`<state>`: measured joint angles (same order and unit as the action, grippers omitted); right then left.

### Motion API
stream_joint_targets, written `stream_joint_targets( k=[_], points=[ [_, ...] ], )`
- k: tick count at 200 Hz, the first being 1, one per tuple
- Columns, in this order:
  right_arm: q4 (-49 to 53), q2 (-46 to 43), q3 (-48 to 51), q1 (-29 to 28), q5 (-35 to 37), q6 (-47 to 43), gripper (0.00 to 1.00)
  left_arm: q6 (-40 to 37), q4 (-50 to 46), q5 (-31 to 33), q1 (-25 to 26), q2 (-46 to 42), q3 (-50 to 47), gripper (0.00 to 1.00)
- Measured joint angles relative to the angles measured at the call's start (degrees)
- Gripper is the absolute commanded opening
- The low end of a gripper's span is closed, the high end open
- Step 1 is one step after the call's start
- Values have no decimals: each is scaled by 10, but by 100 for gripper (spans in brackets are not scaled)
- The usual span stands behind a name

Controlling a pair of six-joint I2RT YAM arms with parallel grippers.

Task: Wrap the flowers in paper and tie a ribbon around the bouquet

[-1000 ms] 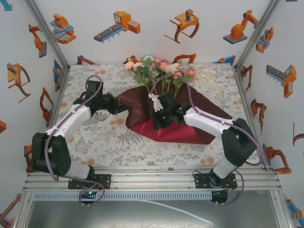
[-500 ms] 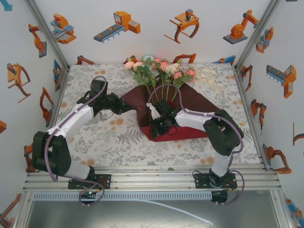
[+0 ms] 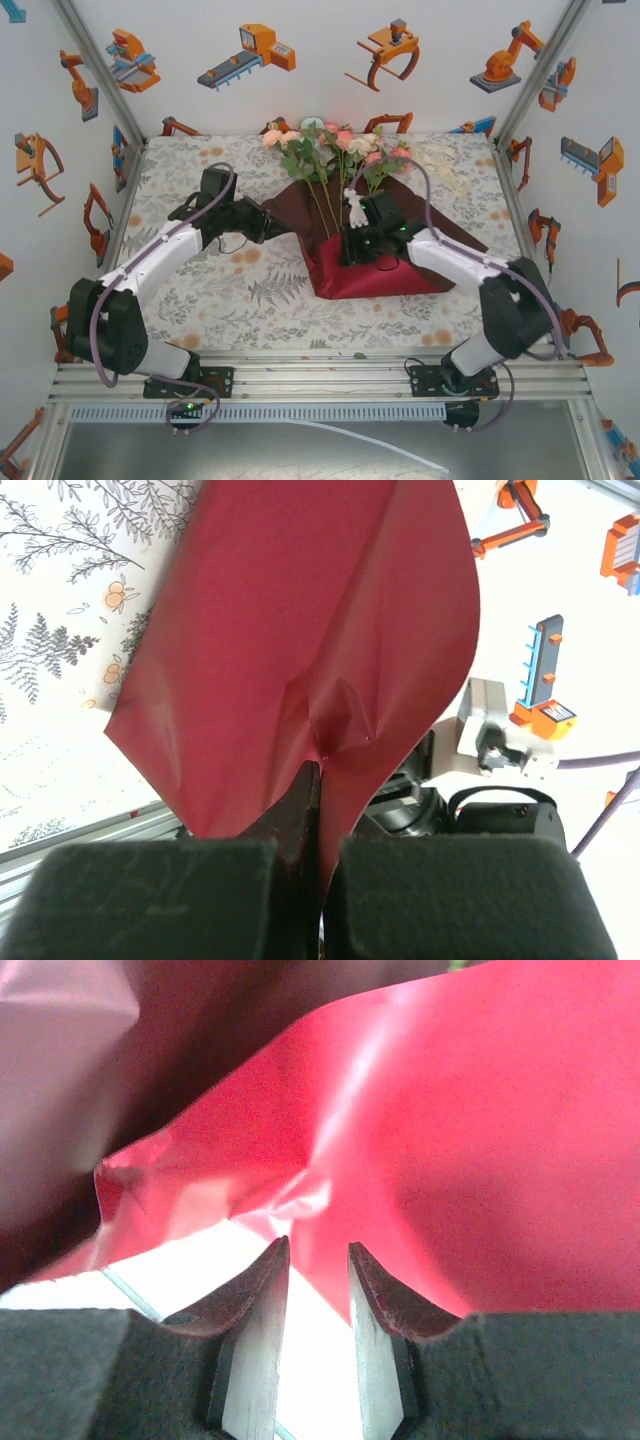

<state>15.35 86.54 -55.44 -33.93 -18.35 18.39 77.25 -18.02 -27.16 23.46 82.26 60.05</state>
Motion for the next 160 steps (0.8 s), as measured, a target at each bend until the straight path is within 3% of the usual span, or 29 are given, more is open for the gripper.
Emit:
stream_joint_targets(
  k=[21,77,117,128,141,160],
  points=[
    [6,-24,27,15,24,-7,27,-1,9,-10,9,17,21,0],
    [-4,61,35,21,35,-12,26,21,83,-23,62,87,76,0],
    [-15,33,39,63,7,-3,34,33,117,-11,80,132,89,0],
    [-16,2,47,81,-13,-1,41,37,128,-9,82,146,94,0],
    [-16,-43,61,104,-50,10,60,42,140,-7,85,166,105,0],
    [-21,-115,87,139,-119,57,70,46,150,-6,91,197,131,0]
  ],
)
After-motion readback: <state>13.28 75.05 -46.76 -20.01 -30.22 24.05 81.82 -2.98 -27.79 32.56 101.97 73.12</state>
